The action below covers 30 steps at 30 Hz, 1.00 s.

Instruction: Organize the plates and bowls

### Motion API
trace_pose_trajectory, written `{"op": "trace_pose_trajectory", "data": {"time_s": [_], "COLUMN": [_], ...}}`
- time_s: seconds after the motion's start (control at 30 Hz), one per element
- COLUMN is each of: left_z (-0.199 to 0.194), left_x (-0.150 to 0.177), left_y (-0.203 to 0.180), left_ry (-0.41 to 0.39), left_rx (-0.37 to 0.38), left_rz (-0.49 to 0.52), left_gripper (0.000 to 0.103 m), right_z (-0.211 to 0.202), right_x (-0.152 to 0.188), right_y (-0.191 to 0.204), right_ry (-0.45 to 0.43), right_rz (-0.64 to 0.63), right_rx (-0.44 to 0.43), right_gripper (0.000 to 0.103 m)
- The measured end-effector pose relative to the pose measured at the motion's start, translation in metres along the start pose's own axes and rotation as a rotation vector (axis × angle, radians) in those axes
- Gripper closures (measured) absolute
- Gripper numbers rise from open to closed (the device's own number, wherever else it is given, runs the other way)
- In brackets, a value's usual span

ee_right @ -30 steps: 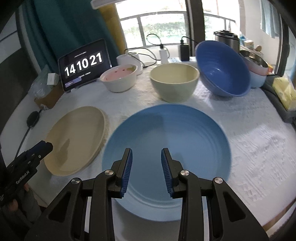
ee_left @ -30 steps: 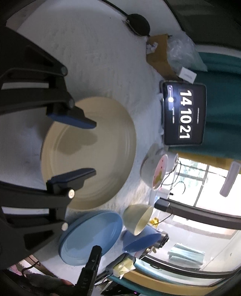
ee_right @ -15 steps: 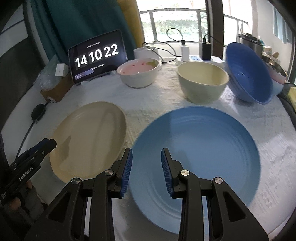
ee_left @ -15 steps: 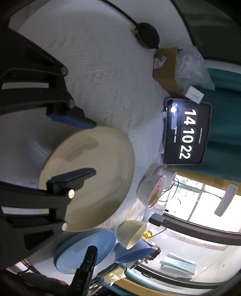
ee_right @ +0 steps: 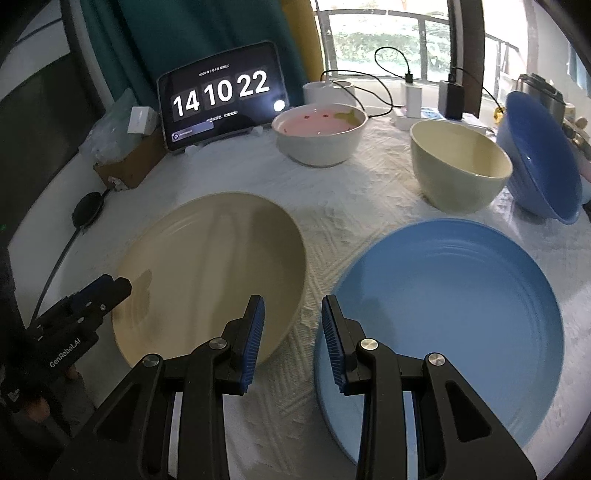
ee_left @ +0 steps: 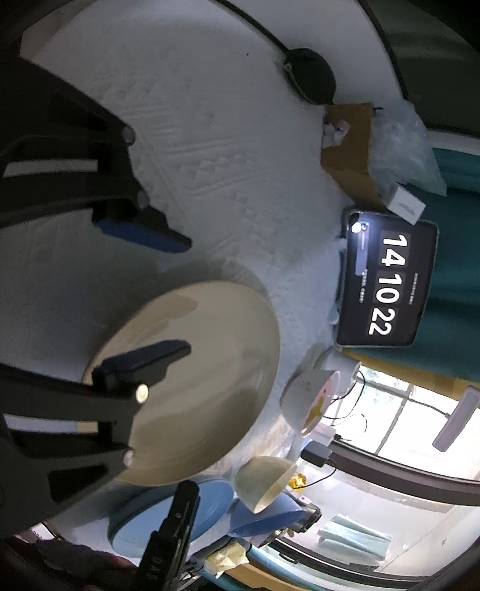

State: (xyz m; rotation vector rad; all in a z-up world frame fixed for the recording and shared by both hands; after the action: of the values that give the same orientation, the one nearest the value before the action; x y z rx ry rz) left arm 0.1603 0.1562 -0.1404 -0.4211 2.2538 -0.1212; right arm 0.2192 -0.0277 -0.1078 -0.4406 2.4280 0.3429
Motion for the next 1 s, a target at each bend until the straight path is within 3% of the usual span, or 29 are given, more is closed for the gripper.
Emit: {"op": "trace_pose_trajectory", "data": {"time_s": [0.33,0.57,0.73,1.0], "left_z": [0.01,0.012,0.014,0.011], "left_x": [0.004,0.003,0.003,0.005], "left_y": [0.003,0.003,0.0,-0.004], "left_ry": [0.044,0.047,0.045,0.032], "left_rx": [0.015,0.016,0.012,0.053], "left_rz": [-0.004,-0.001,0.013,0.036], "left_gripper": [0.041,0.041,0.041,0.045], "right_z": [0.022,0.03,0.039,0.049], "right_x": [-0.003,-0.007,-0.006,0.001], "right_y": [0.009,0.017,0.028,0.039], "right_ry": [0.046,0.037,0.034,0.044], "right_rz": [-0.011,-0.031,-0.07,-0.096], "right_rx": [0.021,0.044,0.083,0.036], "right_gripper": [0.068,0.057,0.055,0.054]}}
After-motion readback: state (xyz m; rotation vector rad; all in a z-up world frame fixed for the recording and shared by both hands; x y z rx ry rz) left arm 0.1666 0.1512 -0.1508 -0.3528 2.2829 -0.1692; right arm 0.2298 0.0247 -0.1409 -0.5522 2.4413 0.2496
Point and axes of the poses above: each gripper's, at about its wrist camera, not at the fingertips, and z roughly the way its jaws point, y to its left, x to its underside, the point moved 1 cm from there along z, roughly the way its jaws point, and after that the axes turned 1 degree about -y, right-handed, at the moved point
